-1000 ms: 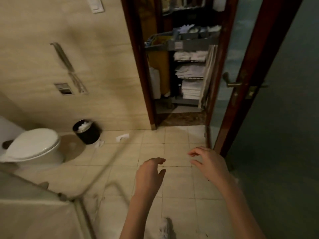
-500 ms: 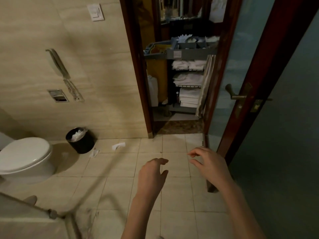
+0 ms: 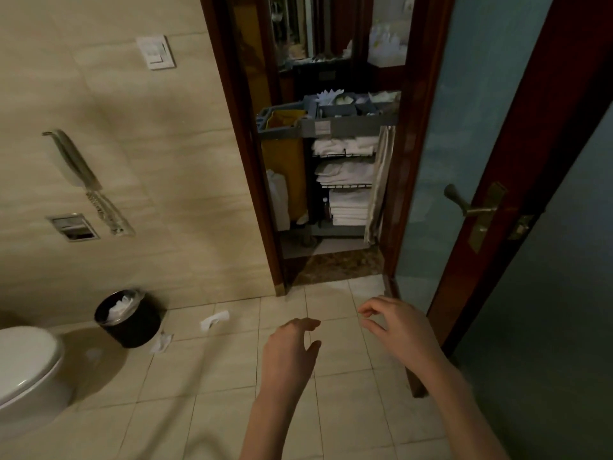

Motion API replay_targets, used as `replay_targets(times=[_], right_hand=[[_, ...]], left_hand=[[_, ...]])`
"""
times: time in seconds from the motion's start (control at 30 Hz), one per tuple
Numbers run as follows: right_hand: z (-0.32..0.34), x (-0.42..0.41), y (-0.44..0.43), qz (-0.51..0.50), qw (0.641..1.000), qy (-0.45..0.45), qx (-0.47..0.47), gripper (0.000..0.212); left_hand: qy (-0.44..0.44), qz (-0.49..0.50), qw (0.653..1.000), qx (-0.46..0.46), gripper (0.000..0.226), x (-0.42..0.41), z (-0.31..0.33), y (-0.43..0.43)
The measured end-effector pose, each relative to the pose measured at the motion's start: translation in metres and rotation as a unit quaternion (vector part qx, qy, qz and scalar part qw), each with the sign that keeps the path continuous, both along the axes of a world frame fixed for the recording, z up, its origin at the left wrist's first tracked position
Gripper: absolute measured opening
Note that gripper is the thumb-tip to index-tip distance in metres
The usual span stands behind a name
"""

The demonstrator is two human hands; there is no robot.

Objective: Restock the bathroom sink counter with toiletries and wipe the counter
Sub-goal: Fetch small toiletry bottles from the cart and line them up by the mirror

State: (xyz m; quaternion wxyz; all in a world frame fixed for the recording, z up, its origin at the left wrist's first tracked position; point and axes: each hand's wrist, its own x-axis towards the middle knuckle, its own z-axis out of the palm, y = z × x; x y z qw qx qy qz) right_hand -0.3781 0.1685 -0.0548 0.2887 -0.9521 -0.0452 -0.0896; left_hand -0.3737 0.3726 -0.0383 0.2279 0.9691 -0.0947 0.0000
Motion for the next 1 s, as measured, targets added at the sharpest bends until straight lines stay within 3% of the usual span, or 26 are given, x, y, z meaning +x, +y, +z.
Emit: replay_targets(times=[0.5,1.0], right_hand=[[-0.027,0.089,0.029,-0.034,0.997,0.065,-0.008,0.014],[0.016,0.343,-0.016,-0.036,0.997,0.063,-0.006,0.018]], left_hand=[[0.065,-0.033,0.997,-0.006,0.037,0.097,-0.037,0.029],[0.013,-0.043,0.999,-0.009,0.027,0.352,-0.010,-0.018]])
